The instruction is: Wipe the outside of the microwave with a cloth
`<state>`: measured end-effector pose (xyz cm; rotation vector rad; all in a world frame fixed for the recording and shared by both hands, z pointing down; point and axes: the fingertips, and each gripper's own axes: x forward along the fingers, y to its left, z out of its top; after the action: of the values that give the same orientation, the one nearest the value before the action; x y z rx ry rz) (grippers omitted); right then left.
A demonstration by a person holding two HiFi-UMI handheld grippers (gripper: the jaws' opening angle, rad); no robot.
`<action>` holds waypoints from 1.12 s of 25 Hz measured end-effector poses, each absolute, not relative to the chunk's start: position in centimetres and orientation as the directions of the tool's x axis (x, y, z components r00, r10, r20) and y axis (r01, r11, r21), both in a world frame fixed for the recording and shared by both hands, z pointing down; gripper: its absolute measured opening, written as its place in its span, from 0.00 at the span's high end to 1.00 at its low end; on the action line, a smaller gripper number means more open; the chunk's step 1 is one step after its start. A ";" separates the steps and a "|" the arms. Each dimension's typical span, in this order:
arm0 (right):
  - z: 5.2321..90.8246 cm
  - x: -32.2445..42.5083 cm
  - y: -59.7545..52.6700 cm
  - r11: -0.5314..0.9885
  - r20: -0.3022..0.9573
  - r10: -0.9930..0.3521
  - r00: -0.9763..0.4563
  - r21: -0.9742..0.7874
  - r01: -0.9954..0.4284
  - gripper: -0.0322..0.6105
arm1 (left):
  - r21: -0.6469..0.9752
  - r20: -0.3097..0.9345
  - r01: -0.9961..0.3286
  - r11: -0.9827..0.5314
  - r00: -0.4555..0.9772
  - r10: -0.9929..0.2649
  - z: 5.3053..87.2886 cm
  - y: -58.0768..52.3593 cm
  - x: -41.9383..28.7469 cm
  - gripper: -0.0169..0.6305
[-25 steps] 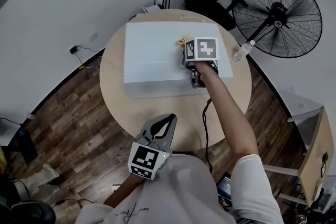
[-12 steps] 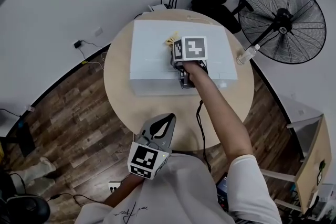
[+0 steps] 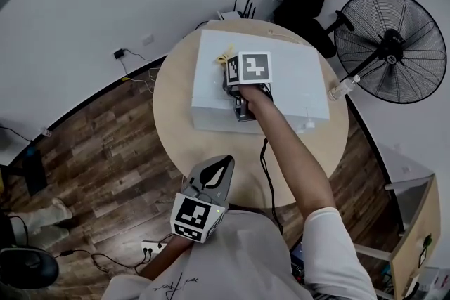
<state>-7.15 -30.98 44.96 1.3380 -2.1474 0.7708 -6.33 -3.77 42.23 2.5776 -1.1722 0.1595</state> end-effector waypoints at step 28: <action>40.9 -10.2 -30.5 0.483 0.540 -0.541 -0.645 -0.428 -0.764 0.73 | 0.223 0.224 -0.715 -0.663 0.699 -0.679 41.1 -5.1 -2.9 0.99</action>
<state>-10.18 -30.47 40.92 1.0988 -2.4015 0.9392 -2.91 -5.11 41.10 2.6168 -1.1014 0.1745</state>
